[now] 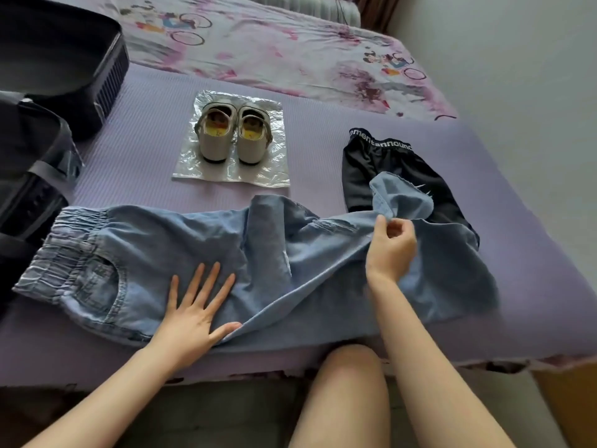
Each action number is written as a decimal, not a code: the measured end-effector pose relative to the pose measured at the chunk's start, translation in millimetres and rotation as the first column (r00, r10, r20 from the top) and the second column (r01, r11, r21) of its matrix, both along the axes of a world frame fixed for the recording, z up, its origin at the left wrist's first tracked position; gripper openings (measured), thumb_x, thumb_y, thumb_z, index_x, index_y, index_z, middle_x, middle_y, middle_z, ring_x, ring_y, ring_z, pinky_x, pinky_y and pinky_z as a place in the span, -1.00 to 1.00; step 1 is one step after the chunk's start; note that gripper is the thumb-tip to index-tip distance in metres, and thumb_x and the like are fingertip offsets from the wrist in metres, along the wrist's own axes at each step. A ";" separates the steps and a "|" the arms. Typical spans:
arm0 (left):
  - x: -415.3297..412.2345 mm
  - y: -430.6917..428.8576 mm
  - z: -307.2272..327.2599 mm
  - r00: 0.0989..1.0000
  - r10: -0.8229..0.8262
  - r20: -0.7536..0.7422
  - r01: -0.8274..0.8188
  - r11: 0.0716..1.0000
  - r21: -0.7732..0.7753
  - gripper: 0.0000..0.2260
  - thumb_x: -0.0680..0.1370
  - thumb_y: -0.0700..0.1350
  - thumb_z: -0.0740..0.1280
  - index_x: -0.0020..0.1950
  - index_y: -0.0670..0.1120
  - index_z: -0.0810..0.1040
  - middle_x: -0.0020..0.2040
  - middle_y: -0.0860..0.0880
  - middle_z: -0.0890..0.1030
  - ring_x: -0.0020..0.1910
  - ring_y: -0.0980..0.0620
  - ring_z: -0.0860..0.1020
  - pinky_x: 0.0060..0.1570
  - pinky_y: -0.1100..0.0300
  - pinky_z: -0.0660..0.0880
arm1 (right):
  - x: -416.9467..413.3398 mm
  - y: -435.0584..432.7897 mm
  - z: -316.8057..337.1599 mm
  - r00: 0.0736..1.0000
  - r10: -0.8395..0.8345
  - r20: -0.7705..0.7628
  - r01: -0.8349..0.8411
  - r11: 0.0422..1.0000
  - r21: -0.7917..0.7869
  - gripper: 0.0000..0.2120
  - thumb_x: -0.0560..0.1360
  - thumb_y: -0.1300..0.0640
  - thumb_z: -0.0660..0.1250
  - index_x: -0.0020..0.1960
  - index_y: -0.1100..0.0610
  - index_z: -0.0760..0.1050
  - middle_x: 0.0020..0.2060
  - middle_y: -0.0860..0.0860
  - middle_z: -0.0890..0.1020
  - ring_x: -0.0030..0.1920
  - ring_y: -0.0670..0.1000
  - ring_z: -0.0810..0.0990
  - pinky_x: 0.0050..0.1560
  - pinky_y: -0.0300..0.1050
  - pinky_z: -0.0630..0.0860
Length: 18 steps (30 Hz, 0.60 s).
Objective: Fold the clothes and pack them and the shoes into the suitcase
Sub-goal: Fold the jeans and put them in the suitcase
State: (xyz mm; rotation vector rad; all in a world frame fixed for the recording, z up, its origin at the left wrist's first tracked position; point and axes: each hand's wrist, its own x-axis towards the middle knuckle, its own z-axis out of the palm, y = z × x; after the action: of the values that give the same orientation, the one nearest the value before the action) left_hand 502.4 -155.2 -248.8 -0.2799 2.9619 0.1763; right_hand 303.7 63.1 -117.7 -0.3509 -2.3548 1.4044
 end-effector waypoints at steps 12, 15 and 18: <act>-30.8 59.2 43.3 0.999 -0.048 0.002 0.046 0.982 0.186 -0.13 0.08 0.49 -0.63 0.37 0.24 -0.48 0.40 0.11 -0.53 0.38 0.09 -0.53 0.33 -0.09 -0.46 | 89.8 110.3 -71.6 0.975 -0.047 0.219 0.024 0.994 0.103 -0.70 0.44 0.05 0.43 0.11 0.12 0.49 -0.09 0.00 0.60 0.03 0.06 0.41 0.05 -0.02 0.38; -44.7 68.9 43.3 0.996 -0.078 0.051 0.066 0.977 0.201 -0.13 0.07 0.50 -0.61 0.35 0.24 -0.50 0.41 0.10 -0.49 0.42 0.07 -0.44 0.39 -0.16 -0.34 | 70.2 120.0 -50.2 0.994 -0.029 0.109 0.011 0.987 0.162 -0.65 0.43 0.02 0.44 0.15 0.13 0.49 0.03 0.01 0.59 0.04 0.00 0.35 0.02 -0.08 0.34; -50.4 69.2 44.3 0.992 -0.081 0.099 0.062 0.981 0.183 -0.31 0.36 0.47 -0.32 0.37 0.21 -0.47 0.47 0.07 -0.41 0.44 0.08 -0.39 0.44 -0.17 -0.26 | 44.7 120.6 -31.9 0.998 0.052 0.034 -0.059 0.966 0.252 -0.56 0.41 -0.07 0.44 0.18 0.12 0.48 0.09 0.00 0.57 0.11 0.02 0.34 0.06 -0.14 0.30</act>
State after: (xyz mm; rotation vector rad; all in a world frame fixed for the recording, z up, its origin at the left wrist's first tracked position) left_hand 452.0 -86.0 -204.5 -0.1536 2.8211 0.4030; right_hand 348.4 183.7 -149.6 -0.2349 -2.5461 1.1081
